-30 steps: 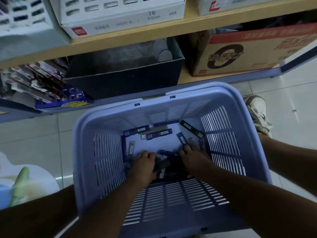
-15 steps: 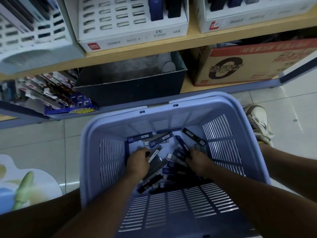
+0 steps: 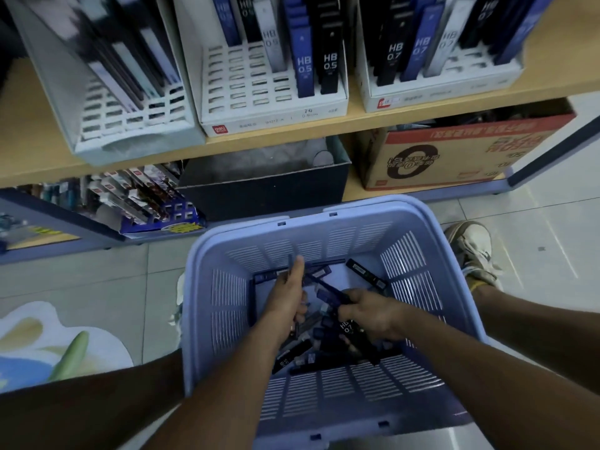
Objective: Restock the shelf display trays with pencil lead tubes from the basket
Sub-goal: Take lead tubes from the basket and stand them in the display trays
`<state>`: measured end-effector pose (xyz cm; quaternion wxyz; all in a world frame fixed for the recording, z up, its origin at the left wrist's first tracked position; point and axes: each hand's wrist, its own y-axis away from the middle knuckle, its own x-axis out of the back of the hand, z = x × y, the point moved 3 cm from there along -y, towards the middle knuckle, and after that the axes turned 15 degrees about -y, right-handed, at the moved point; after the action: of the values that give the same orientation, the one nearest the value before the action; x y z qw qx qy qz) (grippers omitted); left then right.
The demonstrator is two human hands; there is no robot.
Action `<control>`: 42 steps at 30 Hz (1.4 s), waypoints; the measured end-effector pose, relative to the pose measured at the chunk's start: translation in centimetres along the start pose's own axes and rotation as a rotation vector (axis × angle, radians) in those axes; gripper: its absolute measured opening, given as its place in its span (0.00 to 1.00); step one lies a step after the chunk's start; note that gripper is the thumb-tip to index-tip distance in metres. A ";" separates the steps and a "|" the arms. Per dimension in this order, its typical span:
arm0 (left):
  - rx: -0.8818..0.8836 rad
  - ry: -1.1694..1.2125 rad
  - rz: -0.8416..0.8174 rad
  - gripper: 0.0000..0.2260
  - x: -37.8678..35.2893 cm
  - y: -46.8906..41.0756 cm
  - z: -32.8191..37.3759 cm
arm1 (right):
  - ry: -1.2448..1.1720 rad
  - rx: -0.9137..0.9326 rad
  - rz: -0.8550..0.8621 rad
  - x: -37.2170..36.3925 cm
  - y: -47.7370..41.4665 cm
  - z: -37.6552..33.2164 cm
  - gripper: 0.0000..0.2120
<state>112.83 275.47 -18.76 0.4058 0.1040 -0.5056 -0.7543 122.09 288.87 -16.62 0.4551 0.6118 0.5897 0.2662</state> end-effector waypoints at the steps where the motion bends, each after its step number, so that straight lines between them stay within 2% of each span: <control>1: -0.004 -0.003 -0.022 0.22 0.0 0.5 0.0 | 0.104 0.021 0.000 -0.2 0.6 -0.2 0.16; 4: -0.051 0.038 -0.025 0.14 -0.1 1.8 -0.1 | 0.287 0.057 -0.005 -1.2 1.9 -0.5 0.17; 6: -0.078 0.119 0.029 0.09 0.0 2.8 0.3 | 0.284 0.050 0.001 -1.6 2.5 -0.6 0.17; 10: -0.204 0.184 0.127 0.08 1.3 4.7 1.9 | 0.189 -0.007 0.044 -0.9 4.6 -0.3 0.10; 12: -0.252 0.175 0.103 0.09 2.2 6.0 2.9 | 0.039 -0.046 0.092 0.1 5.5 0.3 0.07; 14: -0.277 0.180 0.039 0.06 2.8 7.5 3.8 | -0.137 -0.041 0.110 0.7 6.1 0.3 0.08; 16: -0.307 0.190 -0.023 0.03 3.0 9.0 4.8 | -0.315 0.037 0.110 0.5 6.9 -1.2 0.11; 18: -0.337 0.209 -0.038 0.05 3.0 10.5 5.9 | -0.402 0.144 0.100 -0.5 8.2 -3.6 0.18; 20: -0.357 0.242 -0.031 0.04 2.9 12.0 7.1 | -0.335 0.254 0.079 -2.1 9.7 -5.8 0.23; 22: -0.353 0.260 -0.007 0.02 3.0 13.4 8.3 | -0.216 0.364 0.046 -3.4 11.2 -7.4 0.21; 24: -0.326 0.289 0.011 0.04 3.5 14.7 9.2 | -0.136 0.442 0.013 -4.2 12.6 -8.6 0.13; 27: -0.307 0.354 -0.021 0.06 4.4 16.3 10.2 | -0.103 0.490 0.027 -4.4 14.4 -9.9 0.08; 30: -0.300 0.382 -0.037 0.11 5.0 17.7 11.2 | -0.170 0.495 0.052 -4.8 15.8 -10.8 0.10; 33: -0.348 0.458 -0.083 0.13 5.6 19.1 12.6 | -0.299 0.512 0.143 -4.6 16.9 -11.6 0.04; 37: -0.397 0.503 -0.033 0.11 6.5 20.4 14.1 | -0.279 0.585 0.102 -5.4 18.5 -13.0 0.06; 39: -0.434 0.496 -0.011 0.11 6.9 21.1 15.1 | -0.217 0.647 0.113 -6.0 19.2 -13.9 0.02; 42: -0.480 0.463 0.002 0.15 7.4 22.0 16.7 | -0.150 0.727 0.124 -6.6 20.1 -15.5 0.11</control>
<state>109.69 277.98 9.58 0.5237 0.1734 -0.2077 -0.8078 117.26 288.49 9.15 0.2330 0.7856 0.5728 0.0210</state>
